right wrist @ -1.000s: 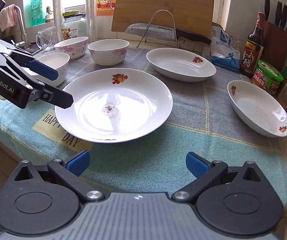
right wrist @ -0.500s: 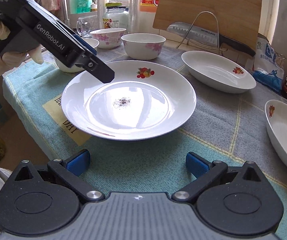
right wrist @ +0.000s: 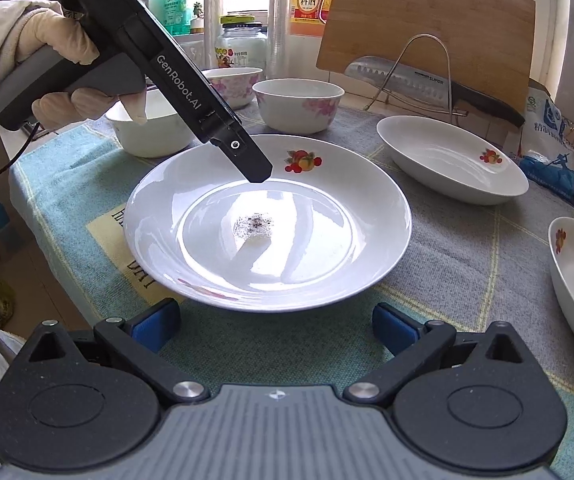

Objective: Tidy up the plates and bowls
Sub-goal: 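Close the left tool on the stained plate rim and lift it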

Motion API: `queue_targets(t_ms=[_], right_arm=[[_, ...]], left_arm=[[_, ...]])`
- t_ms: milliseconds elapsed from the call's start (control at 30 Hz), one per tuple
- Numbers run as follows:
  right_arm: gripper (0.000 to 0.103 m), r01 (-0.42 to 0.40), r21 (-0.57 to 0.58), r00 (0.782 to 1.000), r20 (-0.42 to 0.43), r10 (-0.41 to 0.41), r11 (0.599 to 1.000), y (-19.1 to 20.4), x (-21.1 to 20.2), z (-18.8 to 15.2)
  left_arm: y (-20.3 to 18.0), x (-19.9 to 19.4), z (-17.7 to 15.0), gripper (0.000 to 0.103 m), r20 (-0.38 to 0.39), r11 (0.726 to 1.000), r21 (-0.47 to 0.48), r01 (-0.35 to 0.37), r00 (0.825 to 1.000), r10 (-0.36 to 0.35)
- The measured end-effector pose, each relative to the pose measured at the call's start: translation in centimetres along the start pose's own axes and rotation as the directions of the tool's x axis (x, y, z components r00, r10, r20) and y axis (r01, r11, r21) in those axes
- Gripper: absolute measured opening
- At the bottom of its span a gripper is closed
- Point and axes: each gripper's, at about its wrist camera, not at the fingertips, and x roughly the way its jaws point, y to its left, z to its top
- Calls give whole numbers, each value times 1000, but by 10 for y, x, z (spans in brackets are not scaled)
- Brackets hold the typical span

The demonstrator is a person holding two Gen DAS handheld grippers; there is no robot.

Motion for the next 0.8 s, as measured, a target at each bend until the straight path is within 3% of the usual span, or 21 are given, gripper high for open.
queue_targets(t_ms=[333,800], right_arm=[[103,-10,-11,1000,18,10,1000,0,6,4],[103,-38,-32,999,10,38,999,-2,11,9]], left_arm=[[5,21,16,79,-115,990,53,130,986,-124],[8,35,26,77,-210,979,36,203,959,-191]])
